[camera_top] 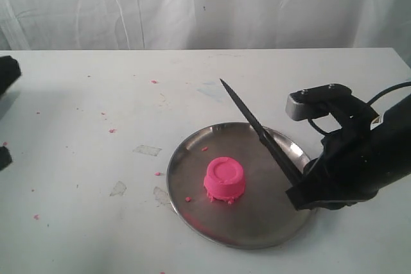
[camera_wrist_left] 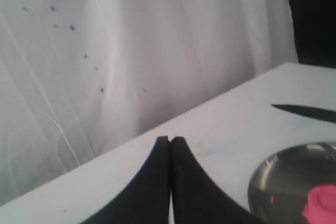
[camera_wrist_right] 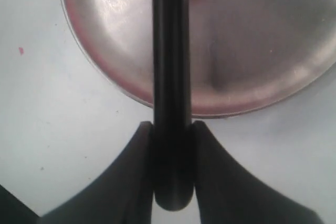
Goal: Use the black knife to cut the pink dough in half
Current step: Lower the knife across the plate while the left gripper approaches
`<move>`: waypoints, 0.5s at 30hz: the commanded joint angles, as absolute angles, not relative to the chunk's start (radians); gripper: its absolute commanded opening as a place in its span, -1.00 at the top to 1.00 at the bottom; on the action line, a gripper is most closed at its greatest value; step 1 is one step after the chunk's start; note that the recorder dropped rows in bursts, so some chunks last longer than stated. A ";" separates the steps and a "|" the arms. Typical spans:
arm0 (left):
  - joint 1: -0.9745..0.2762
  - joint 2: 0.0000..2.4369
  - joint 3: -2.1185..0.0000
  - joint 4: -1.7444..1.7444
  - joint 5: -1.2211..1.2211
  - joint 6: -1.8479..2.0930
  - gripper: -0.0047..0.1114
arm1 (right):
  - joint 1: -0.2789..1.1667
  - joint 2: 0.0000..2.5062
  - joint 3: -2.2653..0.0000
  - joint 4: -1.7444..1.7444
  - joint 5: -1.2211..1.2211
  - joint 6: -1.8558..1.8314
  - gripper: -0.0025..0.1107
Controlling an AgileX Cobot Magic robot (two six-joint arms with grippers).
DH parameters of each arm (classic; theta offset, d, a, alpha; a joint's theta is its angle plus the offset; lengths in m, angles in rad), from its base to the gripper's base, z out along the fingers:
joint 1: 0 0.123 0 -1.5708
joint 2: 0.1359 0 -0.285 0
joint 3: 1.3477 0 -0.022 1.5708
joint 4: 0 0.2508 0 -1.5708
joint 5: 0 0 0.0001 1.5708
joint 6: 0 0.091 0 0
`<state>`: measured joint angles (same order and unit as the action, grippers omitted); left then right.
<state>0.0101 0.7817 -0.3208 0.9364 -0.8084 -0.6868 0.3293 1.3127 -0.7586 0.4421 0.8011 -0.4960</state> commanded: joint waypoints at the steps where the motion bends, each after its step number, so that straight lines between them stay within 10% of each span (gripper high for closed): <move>1: -0.051 0.975 -0.362 1.062 -0.885 -0.704 0.92 | 0.348 1.313 -0.756 0.444 0.815 -0.540 0.96; 15: -0.284 1.446 -0.545 1.138 -0.979 -0.624 0.92 | 0.409 1.433 -0.756 0.362 0.838 -0.532 0.96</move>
